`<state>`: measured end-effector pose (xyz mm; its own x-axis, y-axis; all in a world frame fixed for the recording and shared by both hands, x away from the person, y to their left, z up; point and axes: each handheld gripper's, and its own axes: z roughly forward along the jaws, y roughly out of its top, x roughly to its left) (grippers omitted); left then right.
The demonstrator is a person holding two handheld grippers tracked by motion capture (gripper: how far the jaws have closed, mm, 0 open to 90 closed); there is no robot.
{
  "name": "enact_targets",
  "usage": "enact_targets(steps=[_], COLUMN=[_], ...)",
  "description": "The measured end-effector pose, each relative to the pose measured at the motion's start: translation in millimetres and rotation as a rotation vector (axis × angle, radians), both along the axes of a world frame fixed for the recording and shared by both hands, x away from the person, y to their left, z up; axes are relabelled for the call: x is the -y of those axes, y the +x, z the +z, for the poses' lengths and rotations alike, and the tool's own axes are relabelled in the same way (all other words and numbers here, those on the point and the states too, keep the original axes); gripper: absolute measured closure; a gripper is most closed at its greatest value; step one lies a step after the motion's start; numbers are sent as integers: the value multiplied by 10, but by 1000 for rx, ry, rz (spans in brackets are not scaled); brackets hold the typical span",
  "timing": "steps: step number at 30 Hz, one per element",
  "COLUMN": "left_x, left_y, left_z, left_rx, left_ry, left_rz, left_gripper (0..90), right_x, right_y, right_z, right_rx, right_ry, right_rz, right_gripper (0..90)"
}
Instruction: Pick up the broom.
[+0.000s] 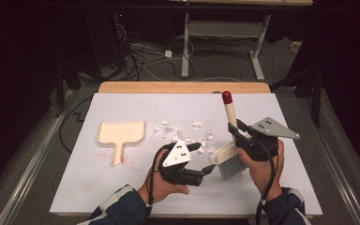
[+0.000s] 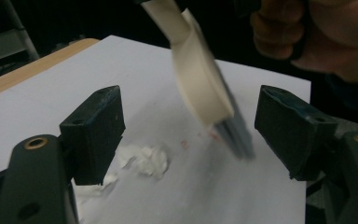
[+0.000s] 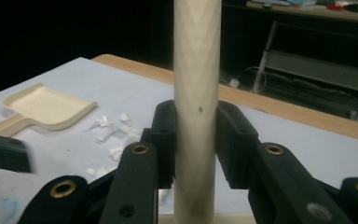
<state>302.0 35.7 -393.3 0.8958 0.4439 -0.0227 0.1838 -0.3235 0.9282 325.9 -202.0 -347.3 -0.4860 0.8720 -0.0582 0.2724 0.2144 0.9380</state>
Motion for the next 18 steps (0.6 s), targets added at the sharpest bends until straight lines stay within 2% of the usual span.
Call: enact_targets(steps=[1, 2, 4, 6, 8, 9, 12, 13, 15, 18], left_x=[78, 108, 159, 169, 171, 150, 119, 107, 108, 79], left_y=[11, 16, 26, 52, 72, 76, 89, 88, 84, 88], left_z=[-3, -5, -24, -70, -105, -110, -109, -117, -131, -114], left_rx=[-11, -20, -22, -45, -63, -67, -72, -77, -79, -66], left_ry=[-9, -22, -17, -39, -32, -51, -51, -62, -52, -39], left_rz=[-1, -6, 8, -3, 14, 8, -1, -8, -6, 1], left_gripper=[240, 241, 265, 299, 358, 386, 445, 493, 567, 602], right_x=[-109, -135, -194, -249, -299, -318, -354, -363, -385, -405], right_y=[-67, -83, -131, -177, -212, -228, -267, -280, -300, -342], right_z=[0, 4, 18, 31, 30, 32, 34, 34, 30, 45], right_rx=[16, 24, 35, 46, 55, 52, 58, 66, 76, 88], right_ry=[11, 11, 17, 20, 23, 25, 33, 33, 39, 40], right_rz=[20, 32, 49, 71, 76, 80, 92, 91, 93, 93], right_gripper=[711, 711, 711, 711, 711, 711, 710, 710, 709, 708])
